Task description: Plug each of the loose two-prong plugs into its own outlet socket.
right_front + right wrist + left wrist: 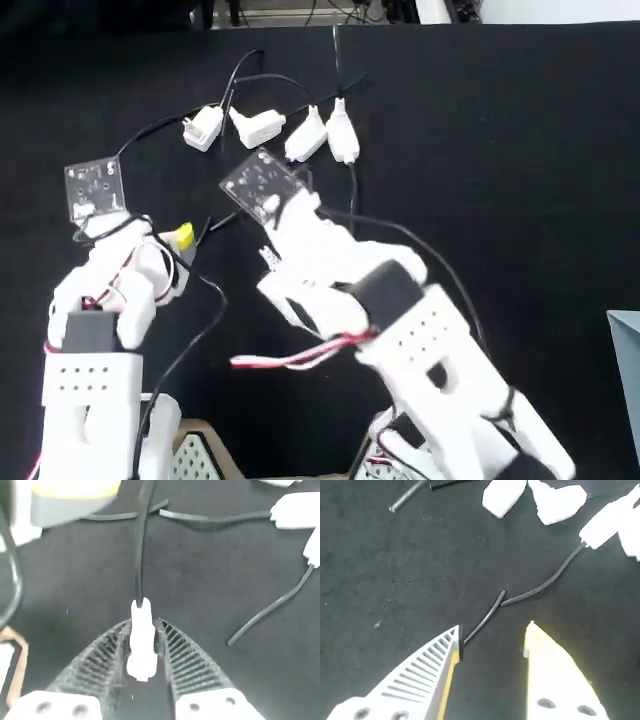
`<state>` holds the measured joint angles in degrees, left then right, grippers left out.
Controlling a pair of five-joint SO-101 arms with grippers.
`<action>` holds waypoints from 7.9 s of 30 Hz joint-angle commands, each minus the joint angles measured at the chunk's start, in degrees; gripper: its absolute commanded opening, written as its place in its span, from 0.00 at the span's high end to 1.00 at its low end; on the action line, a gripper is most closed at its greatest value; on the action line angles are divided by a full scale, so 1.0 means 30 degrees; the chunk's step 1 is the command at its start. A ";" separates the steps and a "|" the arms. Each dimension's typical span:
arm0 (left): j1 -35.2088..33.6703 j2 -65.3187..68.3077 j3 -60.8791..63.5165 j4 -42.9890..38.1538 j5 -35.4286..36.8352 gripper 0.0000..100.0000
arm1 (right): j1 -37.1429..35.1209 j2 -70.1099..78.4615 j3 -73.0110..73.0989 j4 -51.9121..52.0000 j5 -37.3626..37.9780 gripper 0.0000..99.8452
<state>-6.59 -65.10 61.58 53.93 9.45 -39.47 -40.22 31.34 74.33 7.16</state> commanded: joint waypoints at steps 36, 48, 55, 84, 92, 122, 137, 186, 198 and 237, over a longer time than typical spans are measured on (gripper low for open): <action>0.7077 -1.2982 0.6520 0.0645 -0.3106 0.78 | -0.4103 -0.2359 0.5407 -0.5099 -0.0996 0.99; 0.7136 -1.3070 0.6491 0.1084 -0.4747 0.78 | -0.4103 -0.2388 0.6403 -0.5832 -0.0996 0.99; 0.4234 -1.3011 0.5963 0.1172 -0.4659 0.78 | -0.3165 -0.2476 0.6403 -0.5480 -0.0996 0.99; -1.0974 0.3956 -0.2125 0.5568 -2.2740 0.67 | -0.0264 -0.2359 0.7780 -0.5568 -0.0967 0.99; -1.0799 0.7385 -0.1538 0.5363 -2.7780 0.67 | -0.0264 -0.2388 0.9070 -0.7209 -0.0908 0.99; -0.5172 1.4476 -0.1861 0.1700 -2.2066 0.97 | -0.0264 -0.2447 0.9363 -0.7560 -0.0850 0.99; 0.3590 1.4974 -0.3385 -0.3136 -1.3011 0.95 | -0.0234 -0.2476 0.9363 -0.7560 -0.0879 0.99; -0.2183 1.2190 -0.2711 -0.0674 -1.3626 0.73 | -0.0234 -0.2418 0.9421 -0.7707 -0.0821 0.99; -0.9070 0.3810 -0.0952 0.2637 -0.7736 0.73 | -0.1143 0.1099 0.4938 -0.9172 -0.0996 0.99; -1.2967 -0.8791 0.8249 0.1377 -0.6242 0.73 | -0.4190 1.7304 -0.5641 -1.4359 -0.0996 0.99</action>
<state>-45.54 -90.86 86.73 57.89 -9.89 -50.99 12.00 17.10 33.45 4.62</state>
